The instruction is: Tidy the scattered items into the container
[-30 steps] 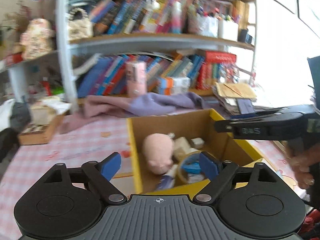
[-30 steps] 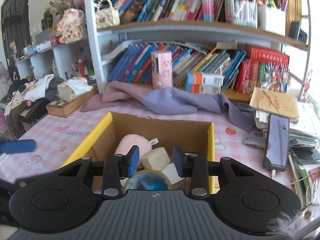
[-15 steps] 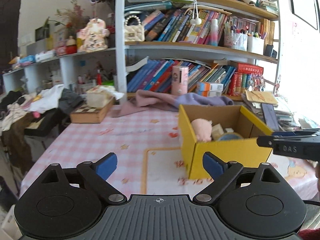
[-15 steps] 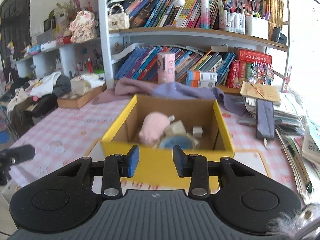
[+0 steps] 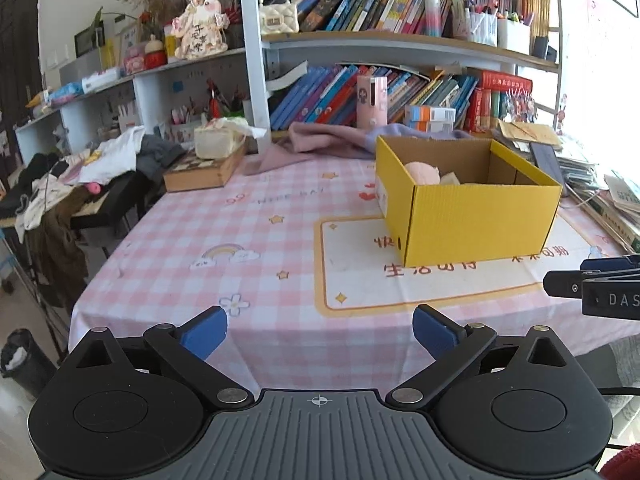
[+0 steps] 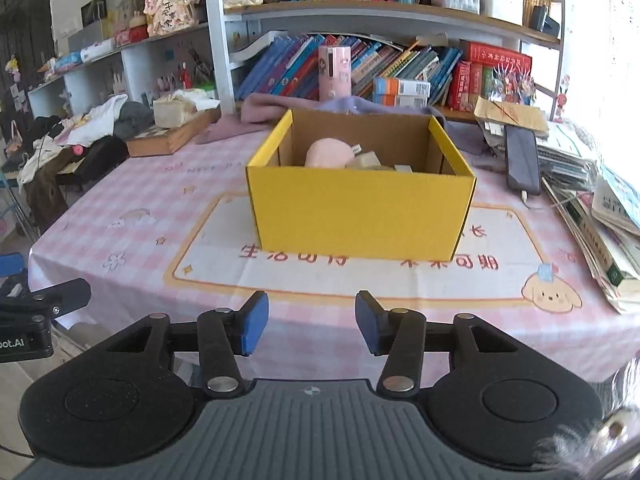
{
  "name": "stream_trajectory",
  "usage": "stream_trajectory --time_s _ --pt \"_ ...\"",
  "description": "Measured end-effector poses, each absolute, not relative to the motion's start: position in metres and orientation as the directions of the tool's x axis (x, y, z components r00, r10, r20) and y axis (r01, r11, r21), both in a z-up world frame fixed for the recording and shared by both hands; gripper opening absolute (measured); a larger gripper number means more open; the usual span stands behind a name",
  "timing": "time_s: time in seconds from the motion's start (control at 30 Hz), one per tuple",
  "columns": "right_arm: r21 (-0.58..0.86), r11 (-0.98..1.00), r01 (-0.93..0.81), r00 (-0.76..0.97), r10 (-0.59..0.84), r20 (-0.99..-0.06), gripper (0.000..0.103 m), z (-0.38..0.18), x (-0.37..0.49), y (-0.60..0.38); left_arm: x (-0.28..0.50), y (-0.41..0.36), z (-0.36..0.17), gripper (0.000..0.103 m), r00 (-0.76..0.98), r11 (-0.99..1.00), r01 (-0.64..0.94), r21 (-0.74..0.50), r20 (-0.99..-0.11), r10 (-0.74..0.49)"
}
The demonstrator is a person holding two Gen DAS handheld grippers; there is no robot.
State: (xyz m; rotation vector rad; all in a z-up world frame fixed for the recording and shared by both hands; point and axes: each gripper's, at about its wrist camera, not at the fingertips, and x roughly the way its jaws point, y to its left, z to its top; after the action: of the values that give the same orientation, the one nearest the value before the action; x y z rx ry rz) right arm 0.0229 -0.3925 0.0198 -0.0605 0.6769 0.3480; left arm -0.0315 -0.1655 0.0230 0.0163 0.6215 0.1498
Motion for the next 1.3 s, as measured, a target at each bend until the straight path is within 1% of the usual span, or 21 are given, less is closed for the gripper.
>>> stream_trajectory --time_s 0.07,0.1,0.17,0.2,0.27,0.37,0.43,0.77,0.93,1.3 --pt "0.056 0.941 -0.332 0.726 0.293 -0.622 0.055 0.02 0.019 -0.392 -0.034 -0.164 0.022 0.103 0.801 0.989 -0.135 0.059 -0.582 0.144" --pt "0.056 0.941 -0.333 0.725 0.293 -0.623 0.057 0.02 0.018 -0.391 -0.035 -0.164 0.023 0.103 0.8 0.989 -0.135 0.06 -0.582 0.145" --pt "0.055 0.941 -0.335 0.719 0.293 -0.63 0.063 0.02 0.016 -0.39 -0.036 -0.164 0.022 0.103 0.799 0.99 -0.131 0.059 -0.584 0.14" --pt "0.053 0.94 -0.336 0.716 0.291 -0.634 0.065 0.019 0.015 -0.389 -0.036 -0.164 0.022 0.103 0.799 0.99 -0.129 0.057 -0.585 0.138" --pt "0.043 0.94 -0.339 0.711 0.285 -0.643 0.075 0.02 0.013 -0.387 -0.037 -0.164 0.022 0.103 0.798 0.991 -0.126 0.054 -0.588 0.134" --pt "0.032 0.938 -0.346 0.707 0.283 -0.648 0.082 0.02 0.011 -0.384 -0.038 -0.164 0.022 0.103 0.797 0.991 -0.122 0.048 -0.591 0.127" --pt "0.029 0.937 -0.347 0.705 0.281 -0.651 0.084 0.021 0.012 -0.383 -0.038 -0.163 0.021 0.103 0.794 0.992 -0.121 0.041 -0.595 0.122" --pt "0.014 0.933 -0.361 0.694 0.278 -0.664 0.085 0.02 0.015 -0.38 -0.035 -0.159 0.017 0.103 0.772 0.987 -0.155 0.031 -0.62 0.141" --pt "0.012 0.933 -0.361 0.691 0.276 -0.668 0.086 0.019 0.016 -0.38 -0.035 -0.159 0.017 0.103 0.776 0.99 -0.14 0.015 -0.62 0.119" --pt "0.011 0.931 -0.365 0.687 0.277 -0.671 0.087 0.017 0.017 -0.379 -0.034 -0.16 0.016 0.103 0.772 0.991 -0.135 0.024 -0.624 0.121"
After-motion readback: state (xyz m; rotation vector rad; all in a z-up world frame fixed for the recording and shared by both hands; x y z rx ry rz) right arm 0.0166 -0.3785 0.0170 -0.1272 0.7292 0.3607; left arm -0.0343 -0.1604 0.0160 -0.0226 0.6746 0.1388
